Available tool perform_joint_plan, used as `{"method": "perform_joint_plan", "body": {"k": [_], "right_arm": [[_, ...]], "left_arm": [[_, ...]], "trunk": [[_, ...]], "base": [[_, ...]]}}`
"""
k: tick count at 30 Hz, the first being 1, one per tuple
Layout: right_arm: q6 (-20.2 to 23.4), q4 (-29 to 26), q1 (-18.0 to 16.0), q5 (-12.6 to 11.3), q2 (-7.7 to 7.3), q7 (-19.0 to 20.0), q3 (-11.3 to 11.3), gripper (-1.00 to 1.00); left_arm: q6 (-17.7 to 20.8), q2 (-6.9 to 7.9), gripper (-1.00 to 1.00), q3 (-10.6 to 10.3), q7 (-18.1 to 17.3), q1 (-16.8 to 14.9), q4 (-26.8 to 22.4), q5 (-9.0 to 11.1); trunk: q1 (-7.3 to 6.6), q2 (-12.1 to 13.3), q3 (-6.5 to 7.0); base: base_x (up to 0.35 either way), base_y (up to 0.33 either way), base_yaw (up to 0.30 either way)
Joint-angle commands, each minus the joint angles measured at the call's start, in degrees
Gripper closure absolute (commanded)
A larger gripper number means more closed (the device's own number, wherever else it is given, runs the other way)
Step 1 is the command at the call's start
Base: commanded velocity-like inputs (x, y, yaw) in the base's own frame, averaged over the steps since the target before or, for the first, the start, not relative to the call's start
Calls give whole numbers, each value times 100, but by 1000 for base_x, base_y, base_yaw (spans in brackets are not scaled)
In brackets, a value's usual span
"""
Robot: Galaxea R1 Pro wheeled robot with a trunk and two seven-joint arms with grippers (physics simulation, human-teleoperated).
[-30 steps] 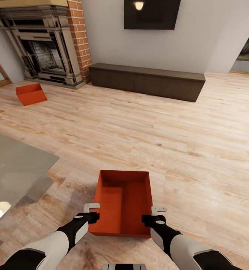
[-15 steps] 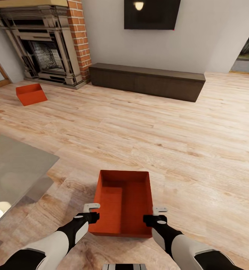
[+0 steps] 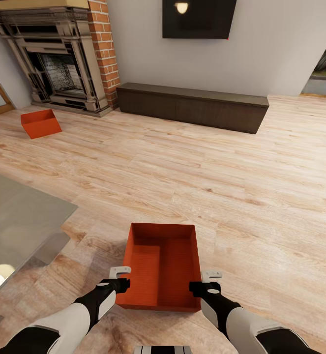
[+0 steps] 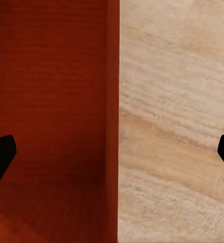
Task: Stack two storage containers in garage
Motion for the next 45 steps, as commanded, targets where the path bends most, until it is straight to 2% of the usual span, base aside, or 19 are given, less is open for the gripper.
{"method": "perform_joint_plan", "body": {"k": [1,4,14,37,45], "right_arm": [[-19,6,-3,-47,1,-21,47,-100],[-19,4,-3,-47,1,-19,47,-100],[-19,4,-3,-47,4,-16,47,-100],[-19,6,-3,-45,8,-14,47,-100],[-19,7,-3,59,14,-20,47,-100]], "left_arm": [[32,1,-100,-50,29,0,-12,55],[32,1,-100,-50,29,0,-12,55],[27,1,-100,-50,29,0,-11,55],[32,45,-100,-50,37,0,-20,55],[32,45,-100,-50,33,0,-20,57]], "trunk": [[-1,-1,-4],[-1,-1,-4],[219,-402,-183],[219,-402,-183],[219,-402,-183]], "base": [[0,0,0],[0,0,0],[0,0,0],[0,0,0],[0,0,0]]}}
